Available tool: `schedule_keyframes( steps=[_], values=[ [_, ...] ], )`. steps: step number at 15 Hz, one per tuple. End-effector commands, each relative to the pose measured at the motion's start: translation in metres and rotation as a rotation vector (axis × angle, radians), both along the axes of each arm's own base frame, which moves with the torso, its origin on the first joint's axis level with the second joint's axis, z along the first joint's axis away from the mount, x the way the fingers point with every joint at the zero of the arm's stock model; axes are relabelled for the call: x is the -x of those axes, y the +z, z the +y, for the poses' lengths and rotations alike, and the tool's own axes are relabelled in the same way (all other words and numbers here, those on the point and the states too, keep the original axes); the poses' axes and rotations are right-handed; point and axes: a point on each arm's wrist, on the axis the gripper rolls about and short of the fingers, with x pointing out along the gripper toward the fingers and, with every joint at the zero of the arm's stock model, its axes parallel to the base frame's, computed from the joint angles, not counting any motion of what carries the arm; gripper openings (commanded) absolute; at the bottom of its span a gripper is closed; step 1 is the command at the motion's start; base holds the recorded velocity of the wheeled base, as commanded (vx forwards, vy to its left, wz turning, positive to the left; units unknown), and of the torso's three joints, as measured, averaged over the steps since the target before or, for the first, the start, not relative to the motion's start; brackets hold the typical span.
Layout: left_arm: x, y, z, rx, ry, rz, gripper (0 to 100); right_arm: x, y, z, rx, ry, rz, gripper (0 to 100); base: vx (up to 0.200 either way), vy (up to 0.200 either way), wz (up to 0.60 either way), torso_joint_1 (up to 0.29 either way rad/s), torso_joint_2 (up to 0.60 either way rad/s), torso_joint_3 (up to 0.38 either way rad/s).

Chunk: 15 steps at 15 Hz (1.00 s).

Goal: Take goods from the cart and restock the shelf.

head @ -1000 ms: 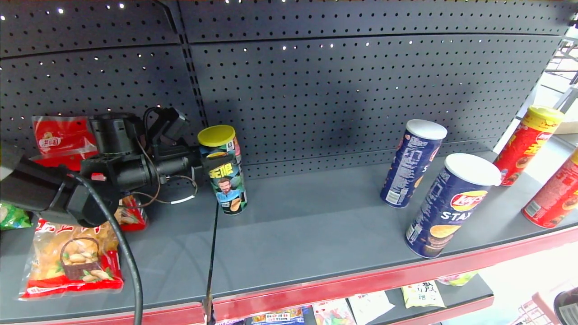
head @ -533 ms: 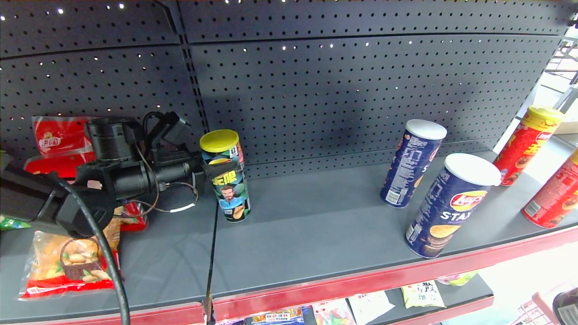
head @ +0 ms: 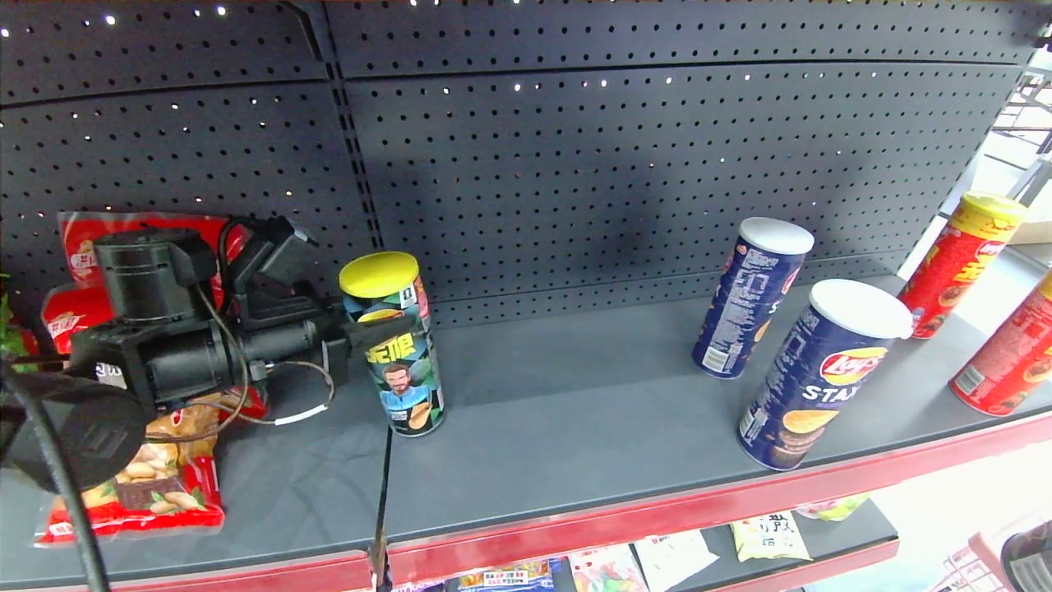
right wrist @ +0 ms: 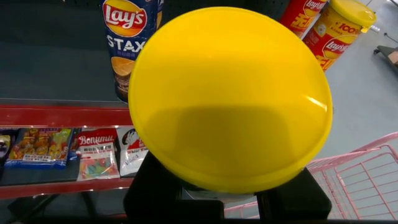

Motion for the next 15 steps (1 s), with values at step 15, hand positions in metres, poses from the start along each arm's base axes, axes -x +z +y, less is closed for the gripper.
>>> schedule_keyframes(
  steps=[15],
  values=[
    [0.074,-0.001,-0.013,-0.001,-0.05,0.034,0,0.001,0.002,0.0,-0.001,0.002,-0.008,0,0.0,0.0,0.0,0.0,0.0,0.0]
  ],
)
